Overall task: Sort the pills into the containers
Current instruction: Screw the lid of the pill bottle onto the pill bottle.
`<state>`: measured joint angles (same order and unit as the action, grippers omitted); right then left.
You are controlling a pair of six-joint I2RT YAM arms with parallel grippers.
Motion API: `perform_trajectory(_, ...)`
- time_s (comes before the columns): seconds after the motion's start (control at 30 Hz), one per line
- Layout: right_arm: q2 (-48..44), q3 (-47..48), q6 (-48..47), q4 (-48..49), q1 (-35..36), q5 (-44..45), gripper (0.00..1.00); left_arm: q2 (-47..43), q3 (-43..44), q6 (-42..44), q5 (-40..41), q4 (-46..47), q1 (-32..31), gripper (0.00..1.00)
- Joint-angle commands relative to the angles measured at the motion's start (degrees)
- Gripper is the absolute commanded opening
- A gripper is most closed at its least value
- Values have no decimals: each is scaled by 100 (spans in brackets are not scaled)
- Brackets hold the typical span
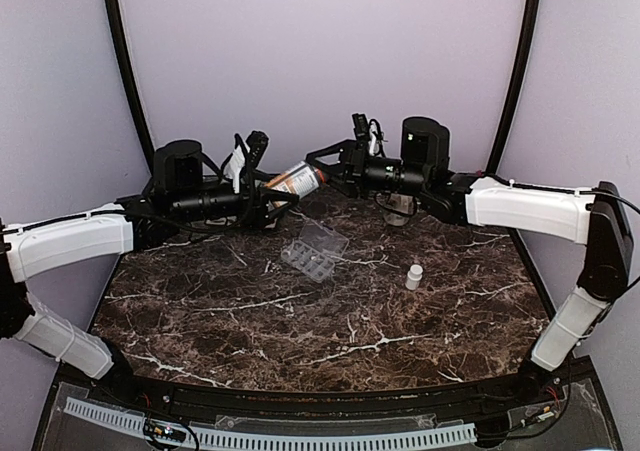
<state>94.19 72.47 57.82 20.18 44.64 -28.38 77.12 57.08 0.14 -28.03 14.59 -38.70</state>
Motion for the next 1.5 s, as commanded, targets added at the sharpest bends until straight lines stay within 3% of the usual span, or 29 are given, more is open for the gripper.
perform_trajectory(0.0,348,111,-1,-559,516,-147,5,-232,22,785,1256,897,-601,0)
perform_trajectory(0.13,427,197,34,-710,536,4,0,-226,-115,1300,2229,1204,-978,0)
perform_trajectory(0.67,641,480,115,-1380,575,474,0,153,-644,3226,5014,3242,-1926,0)
perform_trajectory(1.0,741,569,390,-1326,657,629,0,326,-1069,3865,5518,4949,-2184,0)
perform_trajectory(1.2,593,588,173,-1429,701,928,0,221,-1181,3677,5489,5126,-2195,0)
perform_trajectory(1.47,299,436,-35,-1325,704,1110,25,-105,-1428,3282,5247,4917,-2154,0)
